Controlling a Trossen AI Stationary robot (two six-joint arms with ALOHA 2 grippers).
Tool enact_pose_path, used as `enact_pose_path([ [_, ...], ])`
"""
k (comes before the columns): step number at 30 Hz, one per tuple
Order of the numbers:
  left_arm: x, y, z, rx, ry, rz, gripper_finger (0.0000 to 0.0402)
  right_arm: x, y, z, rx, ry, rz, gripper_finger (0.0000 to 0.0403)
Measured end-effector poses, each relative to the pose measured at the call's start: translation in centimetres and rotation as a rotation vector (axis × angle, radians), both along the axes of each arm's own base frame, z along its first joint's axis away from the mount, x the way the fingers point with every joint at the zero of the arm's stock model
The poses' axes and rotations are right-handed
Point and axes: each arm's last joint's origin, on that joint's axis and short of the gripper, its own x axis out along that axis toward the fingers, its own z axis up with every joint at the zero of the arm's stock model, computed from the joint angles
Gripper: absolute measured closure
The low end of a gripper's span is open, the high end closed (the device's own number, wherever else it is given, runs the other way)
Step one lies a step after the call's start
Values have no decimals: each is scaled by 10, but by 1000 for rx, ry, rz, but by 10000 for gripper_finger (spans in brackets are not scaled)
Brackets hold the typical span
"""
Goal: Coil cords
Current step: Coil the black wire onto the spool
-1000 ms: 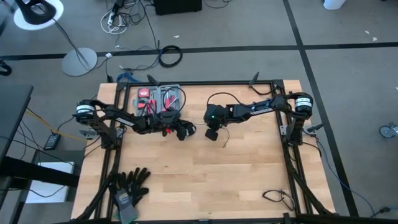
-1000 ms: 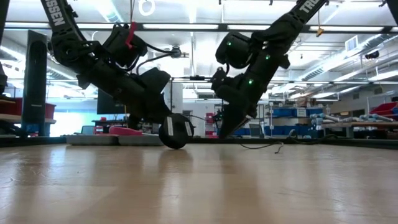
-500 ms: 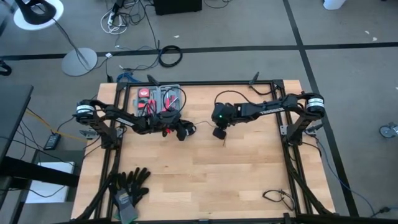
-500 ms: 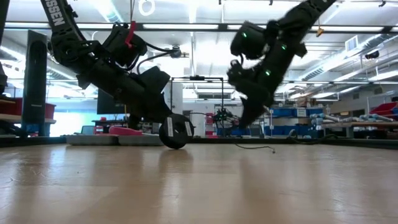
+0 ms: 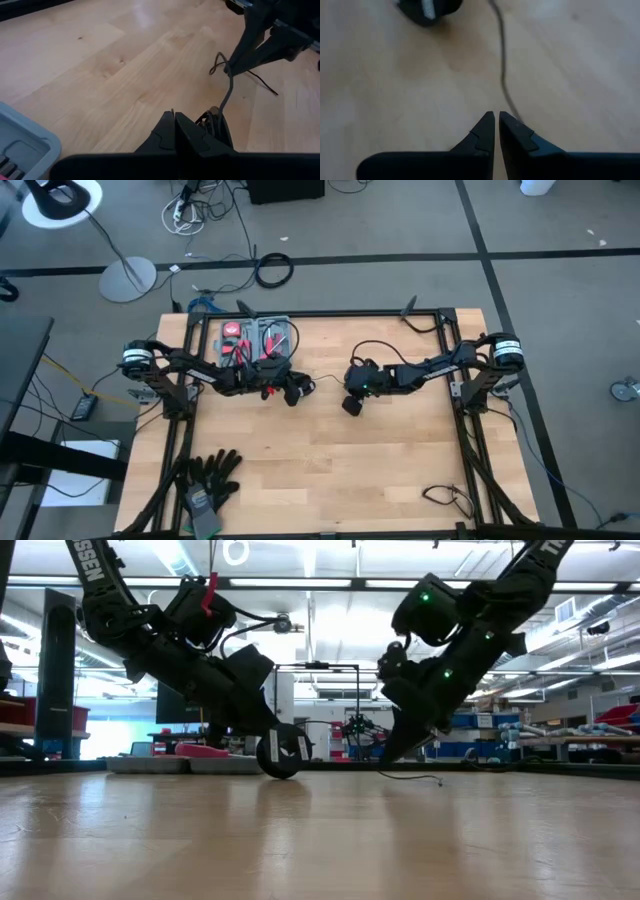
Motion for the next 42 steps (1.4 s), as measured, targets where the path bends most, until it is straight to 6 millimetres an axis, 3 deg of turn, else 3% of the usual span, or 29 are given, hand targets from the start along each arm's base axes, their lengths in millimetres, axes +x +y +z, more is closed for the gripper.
enact_pose_path([
  [11,0,0,0,1,-3,0,402,4,-2,5,-135,-44,25,371],
  [23,0,0,0,4,-3,-4,402,7,-3,4,-167,-51,52,278],
  [28,0,0,1,6,-4,-6,402,8,-4,-1,-169,-39,48,262],
  [35,1,0,1,19,-2,-14,402,12,-9,-13,-170,-39,33,298],
  [42,1,0,1,19,-1,-14,402,13,-9,-14,-162,-40,31,391],
])
